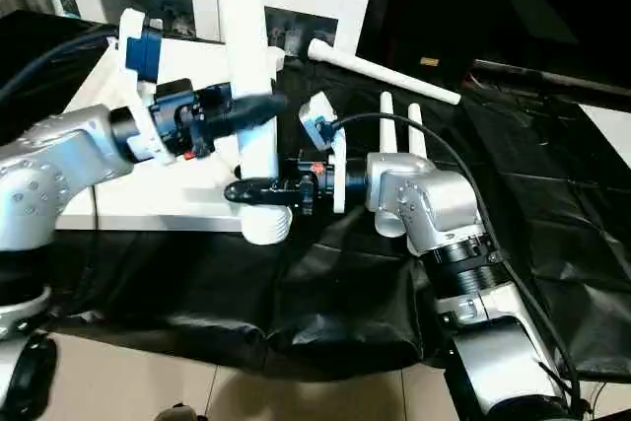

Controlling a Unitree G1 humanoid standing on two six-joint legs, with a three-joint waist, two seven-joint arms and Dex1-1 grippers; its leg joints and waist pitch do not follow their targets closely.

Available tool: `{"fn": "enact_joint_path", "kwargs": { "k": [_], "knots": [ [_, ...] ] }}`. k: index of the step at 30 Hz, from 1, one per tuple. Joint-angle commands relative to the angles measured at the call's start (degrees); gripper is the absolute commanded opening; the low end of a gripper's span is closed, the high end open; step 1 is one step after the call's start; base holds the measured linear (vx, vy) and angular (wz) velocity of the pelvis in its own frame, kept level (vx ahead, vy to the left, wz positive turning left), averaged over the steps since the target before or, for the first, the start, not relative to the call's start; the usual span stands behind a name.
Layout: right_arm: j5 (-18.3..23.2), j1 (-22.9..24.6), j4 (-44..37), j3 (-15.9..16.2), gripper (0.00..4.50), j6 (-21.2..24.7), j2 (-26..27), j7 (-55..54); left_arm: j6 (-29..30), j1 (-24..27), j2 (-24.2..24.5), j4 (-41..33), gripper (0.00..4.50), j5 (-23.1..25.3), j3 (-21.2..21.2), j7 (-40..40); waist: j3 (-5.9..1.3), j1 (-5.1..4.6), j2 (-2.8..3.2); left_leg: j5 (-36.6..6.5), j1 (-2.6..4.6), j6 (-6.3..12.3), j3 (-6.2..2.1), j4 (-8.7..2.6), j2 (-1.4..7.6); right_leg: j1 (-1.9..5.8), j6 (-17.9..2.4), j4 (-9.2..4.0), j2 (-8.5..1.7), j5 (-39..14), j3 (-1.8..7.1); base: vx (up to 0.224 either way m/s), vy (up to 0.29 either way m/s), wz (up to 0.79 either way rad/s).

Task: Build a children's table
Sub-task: Pick table leg

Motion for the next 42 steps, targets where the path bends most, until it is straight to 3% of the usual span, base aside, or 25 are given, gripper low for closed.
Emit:
{"fn": "enact_joint_path", "kwargs": {
  "k": [1,7,15,20,24,27,28,33,42],
  "knots": [
    [-1.0,0.4,0.4,0.5,1.93,-0.4,-0.4,-0.5,-0.9,-1.9,0.1,-1.4,2.87,-0.7,0.0,-1.0,-4.20,0.29,0.70,-7.3,0.54,-1.80,-0.04,-3.71,0.87,3.55,-9.1,-3.96,-3.99,-5.9,2.65,0.000,0.000,0.00],
    [-2.3,0.6,0.7,1.7,1.90,-1.8,-0.3,-0.7,-1.0,-3.2,1.6,-0.3,3.05,1.0,-1.5,-3.1,-4.19,0.27,0.89,-7.3,0.64,-2.04,-0.01,-3.72,0.86,3.46,-9.2,-3.91,-3.94,-5.5,2.67,0.000,0.000,0.00],
    [-4.0,1.0,0.7,3.0,1.88,-3.5,-1.1,-0.1,-0.2,-3.0,3.1,0.1,2.27,2.4,-3.9,-4.5,-4.20,0.42,1.09,-7.6,0.63,-2.58,-0.08,-3.78,0.92,3.52,-9.2,-3.80,-3.97,-5.3,2.65,0.000,0.000,0.00],
    [-4.7,1.1,1.0,2.9,1.88,-4.4,-1.2,-0.1,0.6,-3.2,2.4,0.7,1.87,0.9,-2.6,-4.4,-4.24,0.48,1.08,-7.9,0.71,-2.53,-0.03,-3.73,0.92,3.51,-9.9,-3.76,-4.00,-4.7,2.66,0.000,0.000,0.00],
    [-5.3,1.1,1.3,3.1,1.88,-5.5,-1.4,0.1,0.3,-3.8,1.9,1.3,1.84,0.1,-1.4,-4.5,-4.26,0.56,1.02,-7.7,0.68,-2.31,-0.02,-3.70,0.88,3.57,-9.9,-3.73,-3.97,-4.5,2.67,0.000,0.000,0.00],
    [-6.4,1.1,1.7,2.9,1.88,-8.9,-1.0,-0.4,-0.5,-3.9,1.7,1.2,1.79,-0.2,-0.4,-4.3,-4.26,0.54,0.84,-7.7,0.69,-2.22,0.02,-3.66,0.90,3.57,-9.9,-3.76,-4.01,-4.7,2.68,0.000,0.000,0.00],
    [-6.5,1.0,2.1,2.7,2.44,-9.4,-0.8,-0.6,-0.6,-3.8,1.6,1.0,1.79,-0.4,-0.3,-4.6,-4.24,0.55,0.79,-7.6,0.63,-2.13,0.03,-3.67,0.89,3.56,-9.9,-3.73,-4.05,-4.8,2.68,0.000,0.000,0.00],
    [-7.0,0.2,3.6,2.3,2.92,-10.7,-0.2,-1.3,-1.4,-2.9,2.6,-1.0,1.77,0.3,-1.4,-6.0,-4.21,0.59,0.53,-7.4,0.63,-1.85,0.04,-3.68,0.96,3.51,-9.8,-3.77,-4.11,-5.7,2.67,0.000,0.000,0.00],
    [-6.4,0.2,3.0,2.8,3.02,-11.9,-0.3,0.6,-0.5,-3.0,3.7,-3.1,1.77,0.2,-2.2,-6.9,-4.17,0.71,0.84,-7.9,0.75,-2.16,0.01,-3.74,0.95,3.47,-9.7,-3.73,-4.02,-5.3,2.68,0.000,0.000,0.00]
  ]
}}
